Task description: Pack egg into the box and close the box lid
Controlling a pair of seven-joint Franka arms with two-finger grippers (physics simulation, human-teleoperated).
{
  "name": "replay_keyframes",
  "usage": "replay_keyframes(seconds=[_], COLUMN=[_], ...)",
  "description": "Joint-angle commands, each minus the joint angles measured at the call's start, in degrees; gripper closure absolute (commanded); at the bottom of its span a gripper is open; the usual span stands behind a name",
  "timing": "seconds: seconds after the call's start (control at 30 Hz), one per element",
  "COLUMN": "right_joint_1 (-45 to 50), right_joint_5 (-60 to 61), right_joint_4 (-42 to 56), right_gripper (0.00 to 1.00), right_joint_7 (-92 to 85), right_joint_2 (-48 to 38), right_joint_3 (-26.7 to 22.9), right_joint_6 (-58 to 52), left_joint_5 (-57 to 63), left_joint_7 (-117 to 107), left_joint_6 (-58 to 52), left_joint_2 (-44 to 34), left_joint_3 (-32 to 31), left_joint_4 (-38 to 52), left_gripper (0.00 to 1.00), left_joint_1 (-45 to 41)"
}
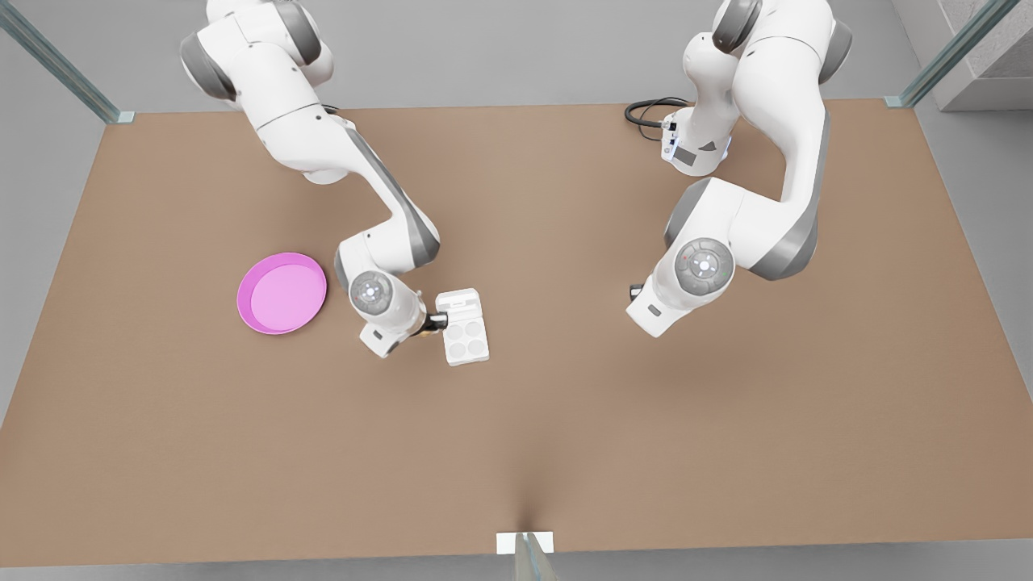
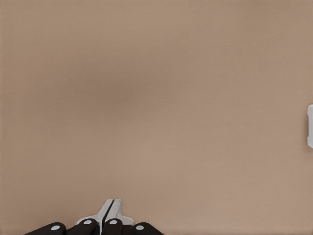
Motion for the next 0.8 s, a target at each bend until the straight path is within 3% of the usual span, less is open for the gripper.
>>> replay_keyframes(seconds=[0.0, 0.77], right_joint_1=[2.2, 9.5], right_joint_5=[1.0, 2.0], right_joint_4=[2.3, 11.0], right_gripper=[0.51, 0.48], right_joint_7=[19.1, 23.4], right_joint_2=[1.3, 11.8], right_joint_3=[-1.1, -4.7], right_joint_6=[-4.2, -6.0], left_joint_5=[0.1, 0.3], left_joint_7=[-0.1, -0.4], left_joint_6=[0.2, -0.2], left_joint_2=[0.0, -0.1], left_joint_3=[0.0, 0.1], left_joint_4=[0.0, 0.0], left_gripper=[0.79, 0.79], left_joint_1=[0.0, -0.2])
